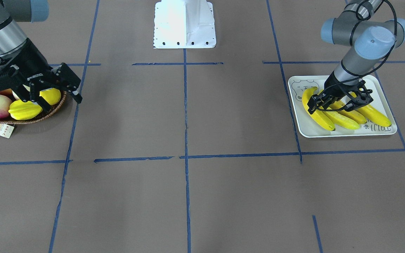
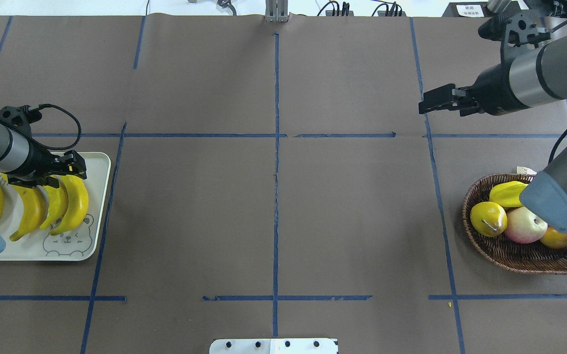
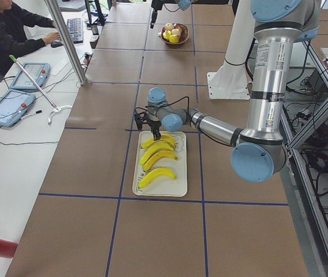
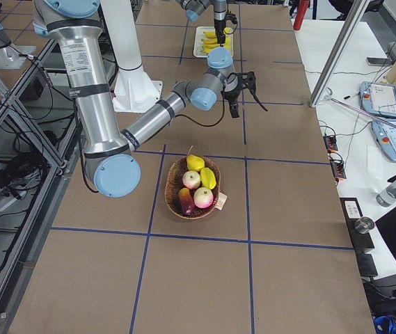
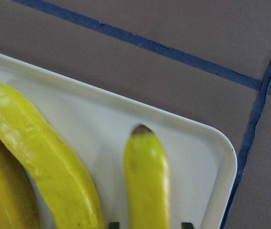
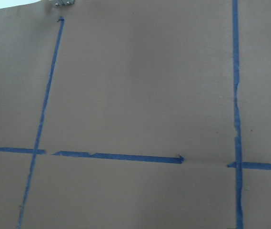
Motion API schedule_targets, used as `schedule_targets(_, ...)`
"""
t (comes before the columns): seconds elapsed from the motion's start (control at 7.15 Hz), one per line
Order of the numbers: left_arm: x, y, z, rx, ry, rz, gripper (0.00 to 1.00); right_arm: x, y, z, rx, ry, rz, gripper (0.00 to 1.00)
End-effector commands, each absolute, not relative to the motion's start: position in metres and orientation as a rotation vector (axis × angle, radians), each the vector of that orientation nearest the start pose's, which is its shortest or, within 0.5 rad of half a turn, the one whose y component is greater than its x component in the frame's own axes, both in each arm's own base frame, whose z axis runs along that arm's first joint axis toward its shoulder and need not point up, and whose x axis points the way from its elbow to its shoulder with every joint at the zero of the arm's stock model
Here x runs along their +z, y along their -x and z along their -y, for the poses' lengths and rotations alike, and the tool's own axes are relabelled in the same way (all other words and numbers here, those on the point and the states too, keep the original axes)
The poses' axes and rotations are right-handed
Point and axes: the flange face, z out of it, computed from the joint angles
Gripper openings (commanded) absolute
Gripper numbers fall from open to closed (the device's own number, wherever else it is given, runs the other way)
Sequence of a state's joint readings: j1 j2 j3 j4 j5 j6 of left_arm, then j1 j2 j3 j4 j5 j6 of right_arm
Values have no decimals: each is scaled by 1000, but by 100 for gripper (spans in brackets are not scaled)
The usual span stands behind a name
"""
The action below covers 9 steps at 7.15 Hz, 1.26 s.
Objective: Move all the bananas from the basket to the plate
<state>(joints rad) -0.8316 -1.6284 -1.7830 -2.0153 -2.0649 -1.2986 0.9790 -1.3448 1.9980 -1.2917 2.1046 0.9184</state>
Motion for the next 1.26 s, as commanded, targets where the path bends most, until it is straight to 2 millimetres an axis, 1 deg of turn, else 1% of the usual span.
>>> schedule_targets(0.0, 459, -280, 447, -334, 7, -887, 100, 348, 162, 515, -100, -303, 819, 100)
schedule_targets(0.14, 448, -255, 449, -312, -43, -900, 100, 373, 119, 530, -121, -283, 771, 100)
schedule_targets(0.28, 453, -219, 462, -257, -77, -902, 100, 407, 85, 542, -187, -264, 765, 100)
schedule_targets(0.42, 461, -178, 476, -185, -114, -871, 100, 441, 52, 547, -222, -255, 769, 100)
schedule_targets(0.56, 476, -135, 487, -101, -138, -822, 100, 466, 21, 546, -184, -231, 787, 100)
schedule_targets(0.7, 492, -83, 496, -52, -143, -789, 100, 504, -6, 520, -158, -194, 829, 100)
schedule_targets(0.84, 511, -35, 501, -19, -146, -778, 100, 544, -25, 490, -141, -148, 891, 100)
schedule_targets(0.98, 534, -5, 502, -6, -139, -796, 100, 566, -50, 468, -97, -136, 906, 100)
schedule_targets(1.12, 573, 27, 501, 5, -124, -833, 100, 554, -52, 464, -95, -154, 931, 100)
